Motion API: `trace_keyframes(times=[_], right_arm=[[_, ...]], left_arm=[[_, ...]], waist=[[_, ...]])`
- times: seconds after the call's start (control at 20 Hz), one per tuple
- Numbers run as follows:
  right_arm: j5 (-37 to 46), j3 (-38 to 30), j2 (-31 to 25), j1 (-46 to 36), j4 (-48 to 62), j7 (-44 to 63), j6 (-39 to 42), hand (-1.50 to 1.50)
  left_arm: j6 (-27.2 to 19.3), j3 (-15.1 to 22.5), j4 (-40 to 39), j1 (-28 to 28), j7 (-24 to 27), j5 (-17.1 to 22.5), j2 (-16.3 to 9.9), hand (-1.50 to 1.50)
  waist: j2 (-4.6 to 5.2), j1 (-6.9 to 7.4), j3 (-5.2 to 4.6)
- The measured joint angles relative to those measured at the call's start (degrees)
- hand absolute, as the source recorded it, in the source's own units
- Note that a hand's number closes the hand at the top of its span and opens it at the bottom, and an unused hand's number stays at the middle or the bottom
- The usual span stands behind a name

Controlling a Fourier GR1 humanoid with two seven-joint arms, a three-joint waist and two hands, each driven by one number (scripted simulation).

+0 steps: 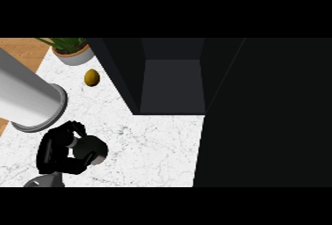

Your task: Pick up the wine, place it into the cabinet and close the cabinet

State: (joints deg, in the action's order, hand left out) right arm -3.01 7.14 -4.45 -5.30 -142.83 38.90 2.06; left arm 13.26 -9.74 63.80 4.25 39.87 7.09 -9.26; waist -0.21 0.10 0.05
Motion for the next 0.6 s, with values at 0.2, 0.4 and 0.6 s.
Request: trace_keyframes(times=[0.2,0.4,0.6], right_arm=[[0.53,1.11,0.55,-0.52,0.47,-0.45,-0.31,-1.5],[0.5,0.68,0.39,0.99,0.32,-1.54,0.4,-1.5],[0.32,-0.92,0.06,0.26,0.36,-1.4,0.63,-1.5]], left_arm=[[2.19,0.92,8.85,-2.56,-5.48,3.55,0.73,1.5],[1.91,3.1,17.98,-3.96,-13.14,5.9,2.18,1.5],[-0.32,5.85,28.0,-5.41,-21.18,6.83,3.63,1.5]], waist=[[0.01,0.11,-0.01],[0.01,0.03,0.0],[0.02,0.04,-0.01]])
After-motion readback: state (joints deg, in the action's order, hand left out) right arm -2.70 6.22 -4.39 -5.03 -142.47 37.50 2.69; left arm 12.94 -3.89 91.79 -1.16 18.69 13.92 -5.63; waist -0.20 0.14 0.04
